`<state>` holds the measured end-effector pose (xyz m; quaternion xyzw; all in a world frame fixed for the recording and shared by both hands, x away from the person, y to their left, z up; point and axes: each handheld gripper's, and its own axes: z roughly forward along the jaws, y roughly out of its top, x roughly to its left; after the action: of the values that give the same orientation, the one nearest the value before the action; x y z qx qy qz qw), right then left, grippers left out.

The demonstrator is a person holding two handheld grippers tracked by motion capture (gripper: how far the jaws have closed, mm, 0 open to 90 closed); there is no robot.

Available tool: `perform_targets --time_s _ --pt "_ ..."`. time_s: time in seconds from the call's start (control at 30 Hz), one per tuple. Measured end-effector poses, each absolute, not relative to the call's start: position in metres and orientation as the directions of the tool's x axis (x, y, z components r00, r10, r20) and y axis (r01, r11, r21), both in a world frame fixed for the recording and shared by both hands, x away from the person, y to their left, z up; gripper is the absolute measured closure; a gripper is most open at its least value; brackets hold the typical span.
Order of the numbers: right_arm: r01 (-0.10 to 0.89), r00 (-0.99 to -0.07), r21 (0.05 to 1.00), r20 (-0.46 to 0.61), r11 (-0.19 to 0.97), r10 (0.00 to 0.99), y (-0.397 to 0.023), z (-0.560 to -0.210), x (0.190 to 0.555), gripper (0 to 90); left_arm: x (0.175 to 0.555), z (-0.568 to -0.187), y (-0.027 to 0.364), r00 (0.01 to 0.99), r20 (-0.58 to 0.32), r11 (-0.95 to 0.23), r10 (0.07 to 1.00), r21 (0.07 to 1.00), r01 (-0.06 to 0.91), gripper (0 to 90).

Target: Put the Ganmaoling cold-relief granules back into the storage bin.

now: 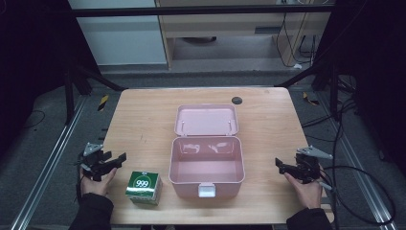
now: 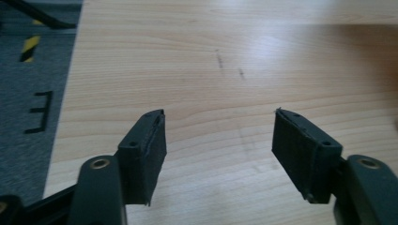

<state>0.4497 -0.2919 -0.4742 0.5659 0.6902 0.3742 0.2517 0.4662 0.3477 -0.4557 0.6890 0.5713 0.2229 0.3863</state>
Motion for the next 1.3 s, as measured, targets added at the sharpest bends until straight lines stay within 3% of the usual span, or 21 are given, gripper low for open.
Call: perform_targets --time_s 0.43,0.83,1.3 --pt "0.590 -0.232 0.801 0.052 0.098 0.971 -0.293 -0.475 0.446 13.8 0.461 -0.429 0.338 0.449 -0.107 -0.194 0.887 0.797 0.572 39.0" --pt "0.577 -0.239 0.807 0.019 0.127 0.971 -0.295 -0.476 0.444 13.2 0.458 -0.399 0.336 0.610 -0.050 -0.336 0.791 0.798 0.501 34.7" --pt "0.562 -0.258 0.813 -0.002 0.152 0.966 -0.293 -0.476 0.443 12.9 0.458 -0.362 0.331 0.769 0.049 -0.559 0.637 0.716 0.418 28.0"
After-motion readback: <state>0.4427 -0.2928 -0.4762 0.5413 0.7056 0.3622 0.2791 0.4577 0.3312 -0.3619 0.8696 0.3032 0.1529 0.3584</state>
